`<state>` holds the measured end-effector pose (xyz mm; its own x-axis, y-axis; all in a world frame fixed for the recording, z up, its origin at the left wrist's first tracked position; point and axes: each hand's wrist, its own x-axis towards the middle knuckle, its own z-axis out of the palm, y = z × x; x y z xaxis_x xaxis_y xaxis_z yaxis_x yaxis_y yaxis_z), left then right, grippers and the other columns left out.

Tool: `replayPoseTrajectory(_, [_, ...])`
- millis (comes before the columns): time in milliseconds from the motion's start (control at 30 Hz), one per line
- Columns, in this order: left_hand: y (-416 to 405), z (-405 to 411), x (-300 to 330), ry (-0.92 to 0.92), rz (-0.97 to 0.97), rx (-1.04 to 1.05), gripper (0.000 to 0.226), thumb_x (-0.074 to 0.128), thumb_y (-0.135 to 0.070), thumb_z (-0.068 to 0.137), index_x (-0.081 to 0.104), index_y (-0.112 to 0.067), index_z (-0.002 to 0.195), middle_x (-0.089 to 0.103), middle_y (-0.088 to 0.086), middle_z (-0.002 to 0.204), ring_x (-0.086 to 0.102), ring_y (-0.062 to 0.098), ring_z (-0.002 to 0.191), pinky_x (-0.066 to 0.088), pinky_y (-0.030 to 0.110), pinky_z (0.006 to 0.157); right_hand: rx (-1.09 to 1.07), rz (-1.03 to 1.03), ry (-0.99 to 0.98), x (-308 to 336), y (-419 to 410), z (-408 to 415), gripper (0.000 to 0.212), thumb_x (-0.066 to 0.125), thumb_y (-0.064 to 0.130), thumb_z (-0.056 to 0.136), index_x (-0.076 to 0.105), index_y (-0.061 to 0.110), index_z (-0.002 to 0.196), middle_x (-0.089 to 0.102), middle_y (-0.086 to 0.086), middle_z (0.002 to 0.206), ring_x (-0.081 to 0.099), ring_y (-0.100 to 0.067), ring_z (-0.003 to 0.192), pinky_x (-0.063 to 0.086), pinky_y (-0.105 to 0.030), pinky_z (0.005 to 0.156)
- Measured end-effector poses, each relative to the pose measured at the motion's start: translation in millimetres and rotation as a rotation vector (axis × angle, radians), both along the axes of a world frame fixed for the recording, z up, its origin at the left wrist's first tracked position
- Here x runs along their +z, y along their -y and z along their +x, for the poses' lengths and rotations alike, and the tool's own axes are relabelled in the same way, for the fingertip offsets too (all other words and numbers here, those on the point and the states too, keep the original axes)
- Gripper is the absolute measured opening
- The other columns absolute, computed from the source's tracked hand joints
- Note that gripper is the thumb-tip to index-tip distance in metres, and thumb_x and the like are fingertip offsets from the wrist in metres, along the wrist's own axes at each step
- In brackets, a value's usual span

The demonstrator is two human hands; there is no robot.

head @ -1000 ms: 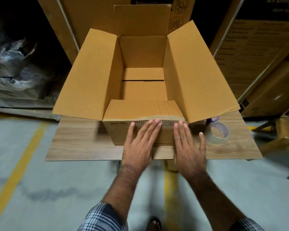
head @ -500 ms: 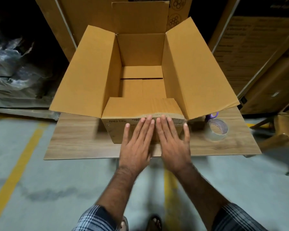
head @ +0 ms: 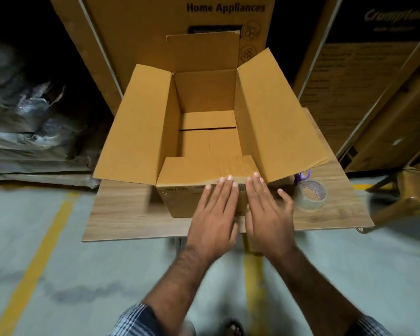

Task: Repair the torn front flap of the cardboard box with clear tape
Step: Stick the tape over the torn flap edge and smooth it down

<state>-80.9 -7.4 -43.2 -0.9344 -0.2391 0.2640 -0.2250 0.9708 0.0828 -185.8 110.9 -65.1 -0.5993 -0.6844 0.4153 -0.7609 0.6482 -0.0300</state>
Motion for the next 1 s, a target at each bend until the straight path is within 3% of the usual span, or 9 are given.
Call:
replayPoseTrajectory(100, [7.5, -33.5, 8.8, -0.029, 0.065, 0.015, 0.063, 0.048, -0.032, 0.089, 0.054, -0.002, 0.144, 0.055, 0.018, 0.149, 0.05, 0.031, 0.14, 0.031, 0.05, 0.122, 0.003, -0.006, 0.042, 7.6, 21.3, -15.6, 0.049, 0.061, 0.023, 0.087, 0.063, 0.017, 0.136, 0.061, -0.002, 0.146, 0.055, -0.013, 0.136, 0.031, -0.047, 0.106])
replayPoseTrajectory(167, [17.4, -45.3, 4.8, -0.008, 0.065, 0.007, 0.049, 0.061, -0.018, 0.084, 0.065, -0.003, 0.13, 0.064, 0.02, 0.138, 0.062, 0.032, 0.128, 0.037, 0.048, 0.119, 0.024, -0.004, 0.046, 7.5, 29.7, -22.1, 0.04, 0.059, 0.018, 0.087, 0.069, 0.017, 0.126, 0.07, -0.002, 0.133, 0.062, -0.013, 0.128, 0.03, -0.044, 0.101])
replayPoseTrajectory(267, [37.4, -38.7, -2.9, -0.001, 0.004, -0.039, 0.042, 0.051, -0.011, 0.083, 0.073, -0.002, 0.117, 0.073, 0.019, 0.122, 0.071, 0.03, 0.114, 0.048, 0.047, 0.111, 0.049, -0.011, -0.042, 3.7, 21.2, -30.1, 0.036, 0.058, 0.007, 0.087, 0.072, 0.012, 0.119, 0.075, -0.005, 0.125, 0.069, -0.015, 0.12, 0.033, -0.043, 0.099])
replayPoseTrajectory(433, [55.4, -26.3, 7.0, 0.014, -0.02, -0.004, 0.041, 0.069, -0.004, 0.075, 0.074, -0.002, 0.116, 0.075, 0.017, 0.119, 0.072, 0.028, 0.112, 0.04, 0.045, 0.113, 0.008, 0.028, -0.019, 9.9, 18.4, -30.6, 0.039, 0.077, 0.005, 0.08, 0.072, 0.012, 0.119, 0.075, -0.006, 0.124, 0.069, -0.016, 0.12, 0.033, -0.045, 0.103])
replayPoseTrajectory(667, [63.7, -31.9, 12.3, 0.039, 0.016, -0.105, 0.046, 0.047, -0.009, 0.076, 0.076, 0.0, 0.111, 0.077, 0.018, 0.113, 0.074, 0.029, 0.106, 0.048, 0.05, 0.108, 0.153, 0.018, 0.013, 14.3, 46.7, -21.9, 0.033, 0.052, 0.011, 0.091, 0.074, 0.012, 0.115, 0.076, -0.006, 0.119, 0.071, -0.017, 0.115, 0.037, -0.045, 0.107])
replayPoseTrajectory(733, [68.8, -30.6, 10.4, 0.058, 0.003, -0.134, 0.043, 0.064, -0.003, 0.071, 0.075, 0.001, 0.112, 0.076, 0.019, 0.114, 0.074, 0.029, 0.108, 0.046, 0.052, 0.11, 0.164, 0.014, -0.002, 12.6, 38.6, -27.0, 0.04, 0.042, 0.011, 0.09, 0.074, 0.01, 0.114, 0.077, -0.008, 0.118, 0.072, -0.018, 0.113, 0.041, -0.045, 0.105])
replayPoseTrajectory(800, [69.6, -30.4, 9.2, 0.069, 0.006, -0.135, 0.049, 0.074, 0.002, 0.065, 0.074, 0.002, 0.114, 0.075, 0.02, 0.116, 0.073, 0.03, 0.11, 0.042, 0.054, 0.112, 0.172, 0.037, 0.003, 12.4, 34.7, -29.6, 0.043, 0.041, 0.011, 0.088, 0.073, 0.01, 0.117, 0.076, -0.009, 0.12, 0.072, -0.02, 0.115, 0.042, -0.046, 0.107])
replayPoseTrajectory(900, [78.4, -22.7, 8.2, 0.02, -0.002, -0.101, 0.042, 0.051, -0.001, 0.077, 0.075, 0.0, 0.112, 0.076, 0.018, 0.114, 0.074, 0.029, 0.108, 0.042, 0.054, 0.111, 0.163, 0.06, -0.009, 12.0, 27.6, -35.8, 0.042, 0.047, 0.007, 0.086, 0.072, 0.008, 0.119, 0.075, -0.012, 0.122, 0.071, -0.022, 0.116, 0.036, -0.048, 0.11])
replayPoseTrajectory(1000, [81.8, -16.6, 11.6, 0.021, 0.098, -0.041, 0.035, 0.069, -0.006, 0.086, 0.071, -0.003, 0.121, 0.073, 0.017, 0.123, 0.07, 0.029, 0.115, 0.036, 0.05, 0.116, 0.107, 0.08, 0.046, 22.7, 24.6, -37.2, 0.034, 0.057, 0.013, 0.089, 0.07, 0.009, 0.121, 0.075, -0.011, 0.122, 0.07, -0.021, 0.117, 0.028, -0.047, 0.114])
